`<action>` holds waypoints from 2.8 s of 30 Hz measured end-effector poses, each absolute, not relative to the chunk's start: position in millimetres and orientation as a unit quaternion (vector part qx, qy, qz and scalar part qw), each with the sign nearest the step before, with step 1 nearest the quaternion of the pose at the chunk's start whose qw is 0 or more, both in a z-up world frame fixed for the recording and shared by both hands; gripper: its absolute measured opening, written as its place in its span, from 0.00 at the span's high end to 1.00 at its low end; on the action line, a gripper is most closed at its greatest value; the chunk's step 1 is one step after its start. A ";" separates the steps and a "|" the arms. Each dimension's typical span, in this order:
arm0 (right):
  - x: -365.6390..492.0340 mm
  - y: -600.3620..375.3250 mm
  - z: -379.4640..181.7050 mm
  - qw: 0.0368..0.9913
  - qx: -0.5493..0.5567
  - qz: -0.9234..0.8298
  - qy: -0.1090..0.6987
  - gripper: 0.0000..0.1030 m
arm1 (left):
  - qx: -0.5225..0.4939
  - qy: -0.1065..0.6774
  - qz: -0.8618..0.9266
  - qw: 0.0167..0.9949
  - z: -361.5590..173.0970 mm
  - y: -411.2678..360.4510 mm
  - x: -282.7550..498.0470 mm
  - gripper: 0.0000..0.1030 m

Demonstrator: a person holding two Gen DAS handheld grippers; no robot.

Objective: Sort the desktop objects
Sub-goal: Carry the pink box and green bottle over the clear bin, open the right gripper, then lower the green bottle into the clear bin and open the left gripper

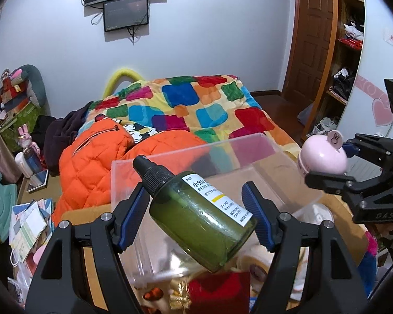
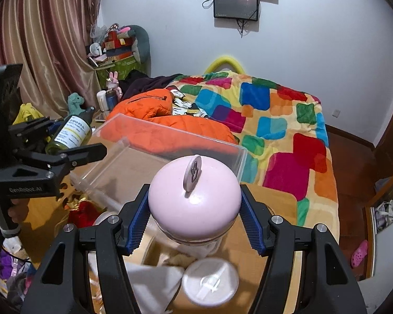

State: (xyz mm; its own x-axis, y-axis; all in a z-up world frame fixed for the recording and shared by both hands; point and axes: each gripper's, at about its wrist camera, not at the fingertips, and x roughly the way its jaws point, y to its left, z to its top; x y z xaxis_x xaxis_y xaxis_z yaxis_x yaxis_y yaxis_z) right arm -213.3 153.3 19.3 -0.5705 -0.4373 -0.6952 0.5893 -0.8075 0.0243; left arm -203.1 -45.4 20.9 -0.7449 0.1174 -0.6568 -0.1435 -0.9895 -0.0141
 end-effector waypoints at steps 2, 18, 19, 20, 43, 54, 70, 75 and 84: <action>-222.6 150.5 17.1 0.292 0.364 -0.878 0.108 0.42 | -0.352 0.019 0.933 0.072 21.3 -48.0 -212.1 0.30; -267.8 110.9 -7.6 0.320 0.417 -0.838 0.147 0.42 | -0.418 0.047 0.903 0.084 -1.5 -57.1 -259.2 0.30; -269.5 108.4 -10.3 0.322 0.421 -0.834 0.151 0.42 | -0.422 0.049 0.901 0.085 -3.2 -57.0 -260.7 0.30; -271.3 105.3 -13.1 0.322 0.426 -0.831 0.158 0.42 | -0.426 0.050 0.899 0.086 -5.2 -57.1 -262.1 0.30; -288.9 67.0 -52.0 0.319 0.486 -0.777 0.239 0.42 | -0.490 0.131 0.854 0.112 -33.6 -38.2 -275.6 0.30; -283.3 63.6 -47.5 0.315 0.479 -0.778 0.258 0.42 | -0.510 0.155 0.840 0.099 -39.6 -32.9 -277.8 0.30; -249.0 79.7 -18.7 0.298 0.438 -0.795 0.296 0.39 | -0.513 0.149 0.841 0.080 -34.7 -40.8 -275.0 0.21; -238.7 86.4 -7.5 0.294 0.432 -0.802 0.290 0.34 | -0.502 0.145 0.850 0.071 -23.8 -43.9 -267.1 0.21; -222.2 104.1 17.3 0.283 0.419 -0.821 0.267 0.24 | -0.470 0.136 0.869 0.071 11.4 -45.2 -235.8 0.10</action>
